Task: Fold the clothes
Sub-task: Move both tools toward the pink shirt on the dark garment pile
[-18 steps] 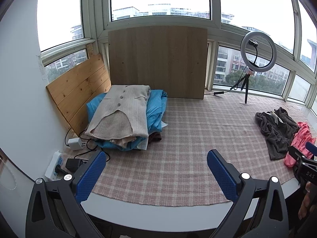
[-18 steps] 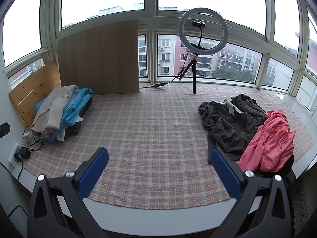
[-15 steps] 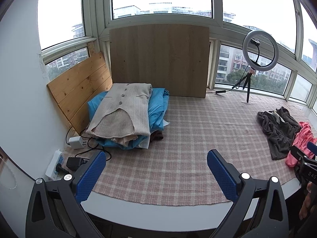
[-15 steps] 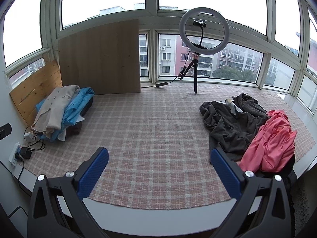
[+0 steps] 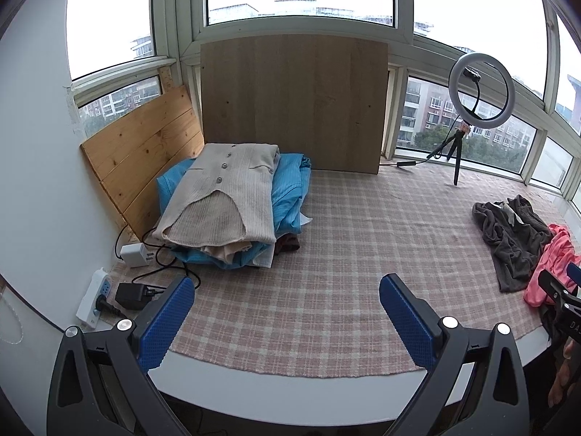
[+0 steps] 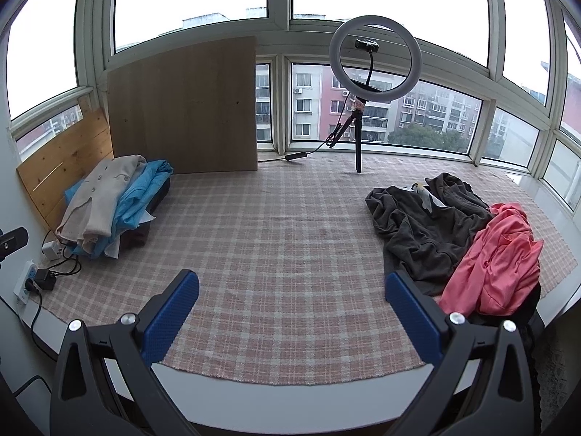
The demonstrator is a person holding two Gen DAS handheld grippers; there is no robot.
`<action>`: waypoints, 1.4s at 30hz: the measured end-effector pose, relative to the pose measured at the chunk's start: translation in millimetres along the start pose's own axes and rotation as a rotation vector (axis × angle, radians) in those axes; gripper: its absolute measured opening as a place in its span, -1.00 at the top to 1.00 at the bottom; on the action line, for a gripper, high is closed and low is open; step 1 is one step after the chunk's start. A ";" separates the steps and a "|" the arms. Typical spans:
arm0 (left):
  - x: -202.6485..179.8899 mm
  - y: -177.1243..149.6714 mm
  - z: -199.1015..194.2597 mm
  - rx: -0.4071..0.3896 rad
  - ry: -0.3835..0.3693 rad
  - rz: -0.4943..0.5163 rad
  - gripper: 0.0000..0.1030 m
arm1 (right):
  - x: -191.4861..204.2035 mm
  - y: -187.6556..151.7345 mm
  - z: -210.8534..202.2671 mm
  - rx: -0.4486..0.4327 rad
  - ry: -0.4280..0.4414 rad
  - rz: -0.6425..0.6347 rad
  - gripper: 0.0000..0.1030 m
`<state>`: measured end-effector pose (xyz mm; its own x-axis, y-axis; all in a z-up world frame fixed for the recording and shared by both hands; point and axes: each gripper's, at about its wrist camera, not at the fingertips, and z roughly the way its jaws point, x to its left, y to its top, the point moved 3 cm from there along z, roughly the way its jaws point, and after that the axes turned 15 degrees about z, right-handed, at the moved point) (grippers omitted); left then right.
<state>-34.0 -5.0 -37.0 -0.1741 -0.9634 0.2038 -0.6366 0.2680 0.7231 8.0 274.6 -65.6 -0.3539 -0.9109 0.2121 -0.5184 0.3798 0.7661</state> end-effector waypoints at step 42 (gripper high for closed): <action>-199.5 99.3 52.9 -0.023 -0.213 0.201 -0.99 | -251.0 37.2 0.1 -0.045 -0.229 0.275 -0.94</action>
<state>-102.2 213.6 -40.8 -0.4504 -0.8694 0.2031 -0.5566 0.4513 0.6975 77.6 517.4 -90.4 -0.6431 -0.7140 0.2768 -0.3464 0.5936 0.7264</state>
